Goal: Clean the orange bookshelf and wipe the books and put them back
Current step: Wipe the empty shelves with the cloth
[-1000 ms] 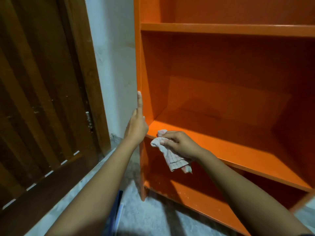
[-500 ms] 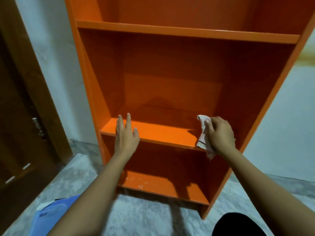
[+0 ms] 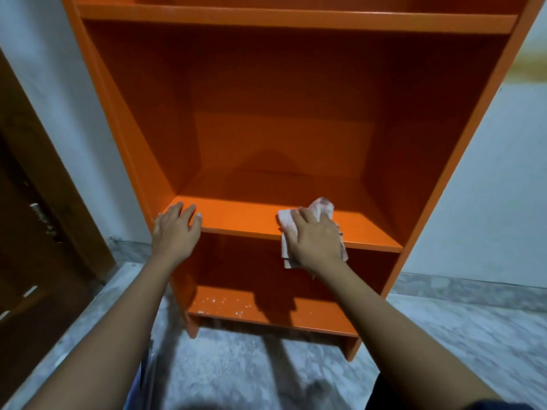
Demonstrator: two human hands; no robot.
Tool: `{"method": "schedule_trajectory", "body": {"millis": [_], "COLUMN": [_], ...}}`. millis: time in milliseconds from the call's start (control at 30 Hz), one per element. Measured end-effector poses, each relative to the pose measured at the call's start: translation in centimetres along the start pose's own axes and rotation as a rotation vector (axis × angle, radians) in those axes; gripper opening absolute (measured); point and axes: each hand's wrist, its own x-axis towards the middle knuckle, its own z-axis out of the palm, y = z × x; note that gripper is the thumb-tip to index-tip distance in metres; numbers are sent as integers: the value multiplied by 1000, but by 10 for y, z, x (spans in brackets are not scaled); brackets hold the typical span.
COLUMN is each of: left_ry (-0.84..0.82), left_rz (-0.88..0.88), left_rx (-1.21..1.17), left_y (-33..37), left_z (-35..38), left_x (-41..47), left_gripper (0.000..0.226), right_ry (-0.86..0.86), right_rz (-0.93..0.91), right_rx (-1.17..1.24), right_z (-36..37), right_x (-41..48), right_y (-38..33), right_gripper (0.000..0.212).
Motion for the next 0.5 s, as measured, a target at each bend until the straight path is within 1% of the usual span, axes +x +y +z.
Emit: {"method": "schedule_trajectory", "body": {"millis": [33, 67, 100, 133, 200, 333, 400, 500], "left_ry": [-9, -17, -25, -35, -66, -120, -139, -139], "left_rz": [4, 7, 8, 5, -17, -56, -45, -46], "left_rx": [13, 32, 54, 73, 89, 95, 98, 75], "left_y": [0, 0, 0, 1, 4, 13, 16, 20], "left_z": [-1, -2, -3, -5, -7, -9, -9, -10], "left_x": [0, 0, 0, 1, 2, -1, -4, -9], "left_gripper": [46, 47, 47, 48, 50, 53, 55, 55], "right_ry": [-9, -98, -106, -114, -67, -113, -50, 182], "right_rz": [-37, -31, -41, -30, -36, -37, 50, 291], "right_rx": [-43, 43, 122, 222, 315, 533, 600, 627], "right_z": [2, 2, 5, 7, 9, 0, -7, -21], "right_x": [2, 4, 6, 8, 9, 5, -2, -18], "right_y": [-9, -17, -24, -29, -34, -20, -2, 38], "right_gripper": [40, 43, 47, 45, 37, 33, 32, 31]}}
